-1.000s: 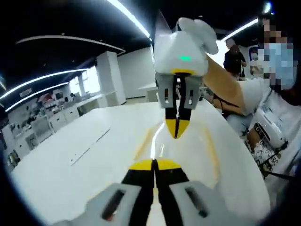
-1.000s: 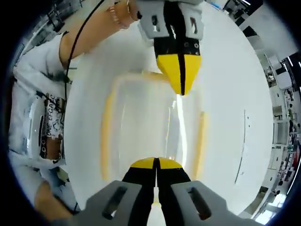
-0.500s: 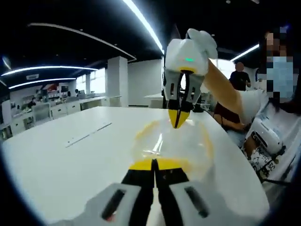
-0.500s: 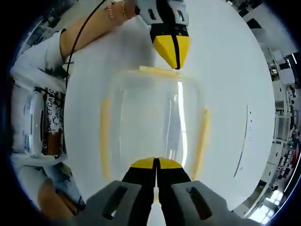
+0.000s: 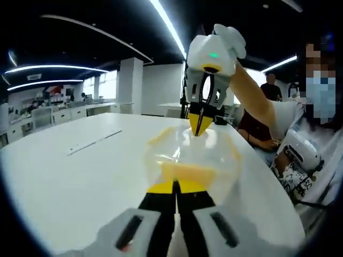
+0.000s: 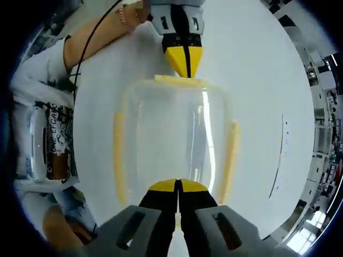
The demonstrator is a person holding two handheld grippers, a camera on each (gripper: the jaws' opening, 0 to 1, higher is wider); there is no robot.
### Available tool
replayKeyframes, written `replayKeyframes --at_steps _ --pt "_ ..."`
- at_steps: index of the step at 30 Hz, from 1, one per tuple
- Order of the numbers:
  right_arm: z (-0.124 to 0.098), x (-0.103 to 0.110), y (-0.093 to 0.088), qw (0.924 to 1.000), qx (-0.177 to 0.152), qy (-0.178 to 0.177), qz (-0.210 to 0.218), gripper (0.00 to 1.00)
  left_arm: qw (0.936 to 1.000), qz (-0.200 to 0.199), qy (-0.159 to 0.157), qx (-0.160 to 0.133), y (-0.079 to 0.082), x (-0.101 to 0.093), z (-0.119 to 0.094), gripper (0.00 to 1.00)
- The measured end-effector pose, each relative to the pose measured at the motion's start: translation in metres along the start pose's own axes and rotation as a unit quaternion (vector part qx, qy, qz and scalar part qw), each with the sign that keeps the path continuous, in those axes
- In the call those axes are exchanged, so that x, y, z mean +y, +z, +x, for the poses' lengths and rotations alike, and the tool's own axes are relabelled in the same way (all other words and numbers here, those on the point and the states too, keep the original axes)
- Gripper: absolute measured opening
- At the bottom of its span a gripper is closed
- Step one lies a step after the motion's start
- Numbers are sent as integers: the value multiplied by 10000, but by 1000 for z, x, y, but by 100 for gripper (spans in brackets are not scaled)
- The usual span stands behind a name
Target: Snap each plastic latch of the storage box into its locked position after aligning the lid with the box until every specified latch is closed and the lid sits flush.
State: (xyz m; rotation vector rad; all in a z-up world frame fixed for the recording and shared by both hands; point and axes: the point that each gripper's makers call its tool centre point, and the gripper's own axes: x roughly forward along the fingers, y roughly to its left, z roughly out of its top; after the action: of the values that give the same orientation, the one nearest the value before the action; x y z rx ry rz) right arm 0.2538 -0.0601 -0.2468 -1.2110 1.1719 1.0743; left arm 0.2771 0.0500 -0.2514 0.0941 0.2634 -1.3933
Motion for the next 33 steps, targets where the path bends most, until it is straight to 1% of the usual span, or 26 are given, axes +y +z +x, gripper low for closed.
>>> replayKeyframes --at_steps 5,9,13,24,31,33 --pt "1 2 0 10000 13 35 64 0 9999 93 -55 20 -2 -5 0 0" --pt "2 3 1 9999 126 -45 3 0 9999 100 -85 -28 -2 -7 0 0" --pt "1 4 2 9996 255 -95 -61 0 9999 82 -104 -36 -1 -3 -2 0" --pt "1 5 2 9989 428 -166 -114 0 9999 24 -165 41 -1 -5 0 0" --pt "-1 2 1 9994 287 -198 7 0 9997 51 -189 143 0 -5 1 0" --pt "-1 2 1 9994 295 -200 -26 0 9997 -46 -236 87 0 -4 2 0"
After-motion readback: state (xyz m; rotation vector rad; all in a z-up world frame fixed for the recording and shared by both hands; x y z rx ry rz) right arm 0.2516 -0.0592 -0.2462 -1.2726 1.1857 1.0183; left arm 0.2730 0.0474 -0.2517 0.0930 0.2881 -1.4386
